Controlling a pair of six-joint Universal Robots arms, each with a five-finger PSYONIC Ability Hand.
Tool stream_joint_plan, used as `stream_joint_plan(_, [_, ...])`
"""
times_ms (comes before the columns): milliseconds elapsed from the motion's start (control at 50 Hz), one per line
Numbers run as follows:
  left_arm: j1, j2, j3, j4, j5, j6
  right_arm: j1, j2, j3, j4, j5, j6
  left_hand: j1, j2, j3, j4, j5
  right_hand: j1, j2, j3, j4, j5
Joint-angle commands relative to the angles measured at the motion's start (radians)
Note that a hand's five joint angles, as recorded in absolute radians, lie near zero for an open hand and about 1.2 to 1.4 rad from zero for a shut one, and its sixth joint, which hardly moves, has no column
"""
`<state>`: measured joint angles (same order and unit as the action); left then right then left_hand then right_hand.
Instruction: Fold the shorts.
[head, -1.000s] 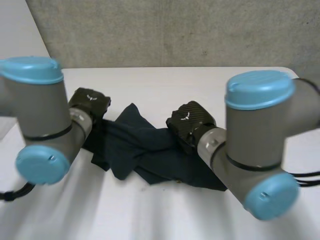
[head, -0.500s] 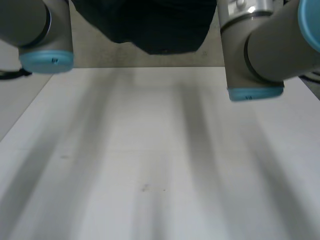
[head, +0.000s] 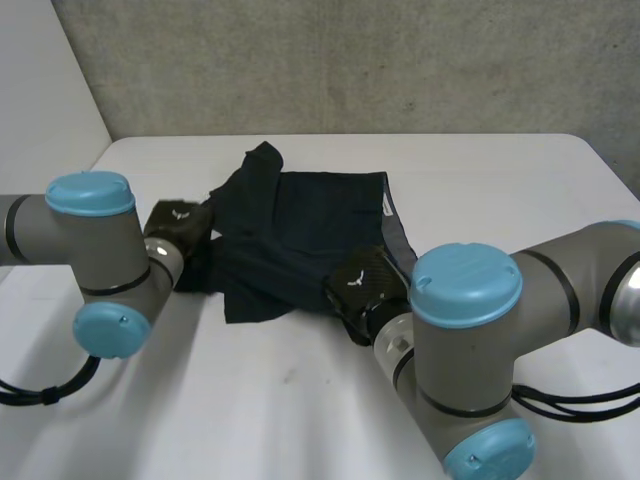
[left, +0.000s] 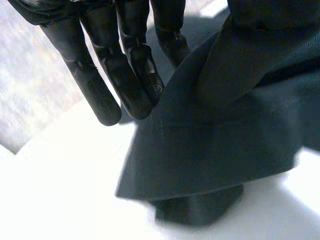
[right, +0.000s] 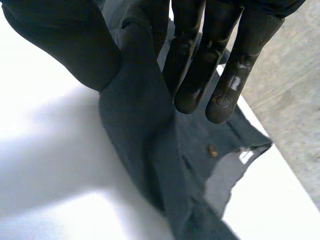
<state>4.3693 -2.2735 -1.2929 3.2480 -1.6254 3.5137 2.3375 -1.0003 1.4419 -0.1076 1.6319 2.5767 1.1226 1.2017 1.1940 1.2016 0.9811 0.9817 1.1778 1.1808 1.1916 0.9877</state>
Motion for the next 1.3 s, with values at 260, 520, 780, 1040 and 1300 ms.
stream_joint_plan(260, [0.007, 0.340, -0.251, 0.016, 0.044, 0.021, -0.007, 0.045, -0.189, 0.045, 0.005, 0.388, -0.809, -0.888, -0.881, -0.888, -0.842, 0.415, 0.218, 0.215, 0.205, 0.234])
stream_joint_plan(520, [-0.028, 0.655, -0.594, 0.053, 0.032, -0.218, -0.007, -0.009, -0.291, 0.141, 0.000, 0.451, -0.589, -0.668, -0.661, -0.668, -0.622, 0.415, 0.218, 0.215, 0.205, 0.234])
stream_joint_plan(780, [-0.128, 0.505, -0.566, -0.005, 0.013, -0.504, 0.000, -0.081, -0.296, 0.184, -0.001, 0.471, -0.533, -0.612, -0.605, -0.612, -0.566, 0.415, 0.218, 0.215, 0.205, 0.234])
stream_joint_plan(1040, [-0.169, 0.375, -0.462, -0.007, -0.091, -0.574, 0.028, -0.100, -0.304, 0.195, -0.001, 0.502, -0.686, -0.765, -0.757, -0.765, -0.719, 0.415, 0.218, 0.215, 0.205, 0.234])
stream_joint_plan(1300, [-0.218, 0.305, -0.375, -0.004, -0.117, -0.639, 0.043, -0.100, -0.304, 0.197, -0.001, 0.516, -0.727, -0.806, -0.798, -0.806, -0.760, 0.415, 0.218, 0.215, 0.205, 0.234])
